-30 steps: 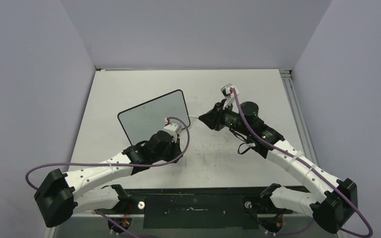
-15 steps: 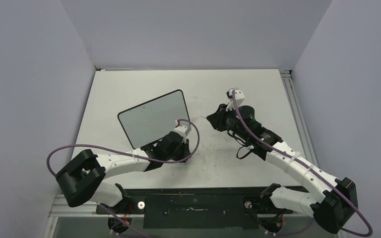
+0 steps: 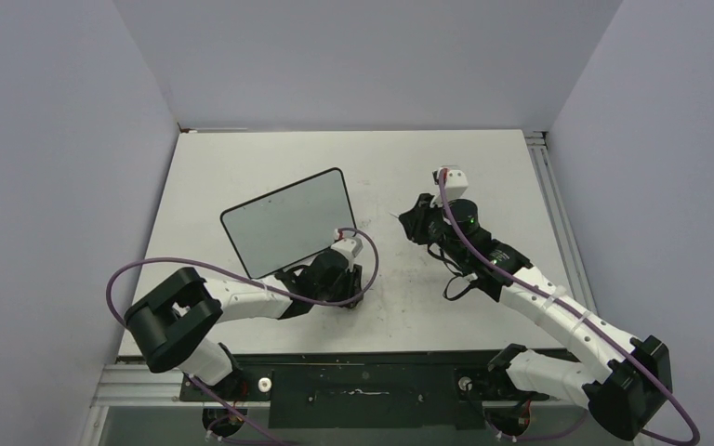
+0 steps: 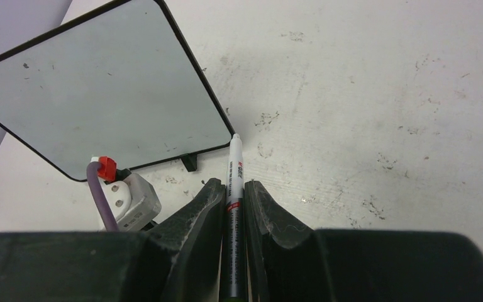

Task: Write a sentence on the whiteboard
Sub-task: Place the pen cap at the center of the board, then adjust the whiteboard at the center of the board.

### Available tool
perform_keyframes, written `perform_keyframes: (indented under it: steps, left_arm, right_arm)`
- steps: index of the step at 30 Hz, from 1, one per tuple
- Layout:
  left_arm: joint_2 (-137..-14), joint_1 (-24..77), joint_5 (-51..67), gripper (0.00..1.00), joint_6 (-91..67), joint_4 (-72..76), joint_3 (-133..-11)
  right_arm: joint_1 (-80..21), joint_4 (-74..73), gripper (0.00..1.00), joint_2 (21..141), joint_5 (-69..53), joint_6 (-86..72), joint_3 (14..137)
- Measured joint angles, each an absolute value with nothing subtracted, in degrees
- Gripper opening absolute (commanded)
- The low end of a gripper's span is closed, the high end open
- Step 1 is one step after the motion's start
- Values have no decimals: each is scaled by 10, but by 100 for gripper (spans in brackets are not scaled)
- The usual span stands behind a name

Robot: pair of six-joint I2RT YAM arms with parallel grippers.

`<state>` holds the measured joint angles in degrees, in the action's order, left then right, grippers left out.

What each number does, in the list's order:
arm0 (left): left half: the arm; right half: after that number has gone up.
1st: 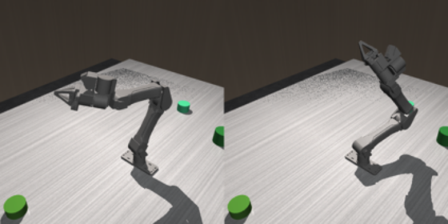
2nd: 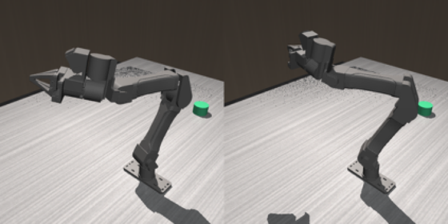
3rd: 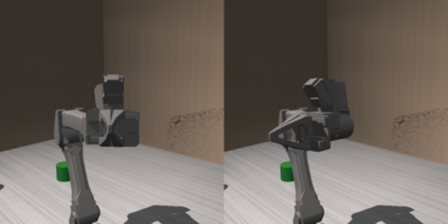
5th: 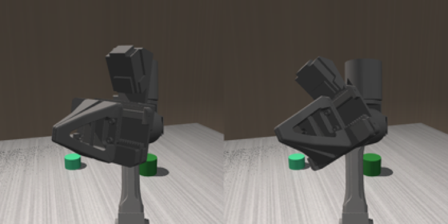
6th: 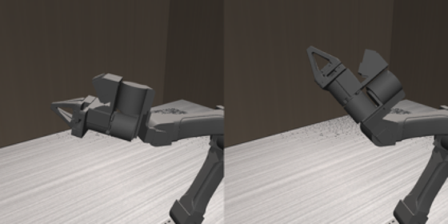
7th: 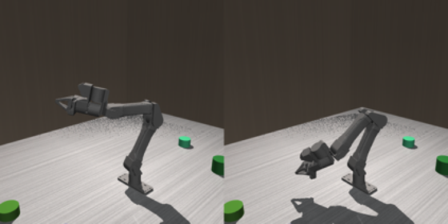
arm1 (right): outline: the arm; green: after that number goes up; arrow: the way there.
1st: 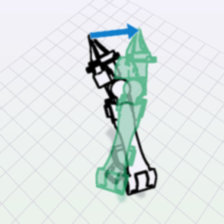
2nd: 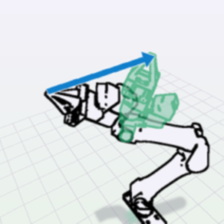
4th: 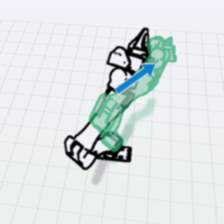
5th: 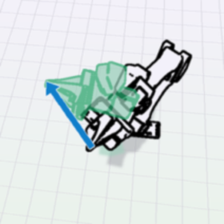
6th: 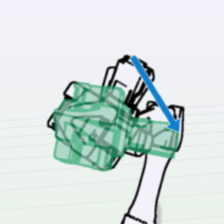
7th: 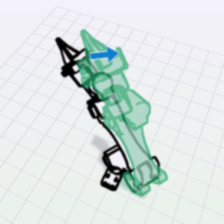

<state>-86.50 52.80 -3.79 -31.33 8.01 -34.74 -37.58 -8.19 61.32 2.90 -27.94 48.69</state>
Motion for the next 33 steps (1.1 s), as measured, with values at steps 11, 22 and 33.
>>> perform_keyframes:
  steps: [11,22,33]
  left_arm:
    - [-814,528,-69,73,-303,24,-354]
    - [-625,445,-85,81,-253,-142,-466]
    - [-514,218,39,82,-174,-243,-550]
  right_arm:
    - [-376,-83,5,601,48,-279,487]
    - [-376,-83,5,587,56,-279,487]
    - [-376,-60,6,585,23,-277,474]
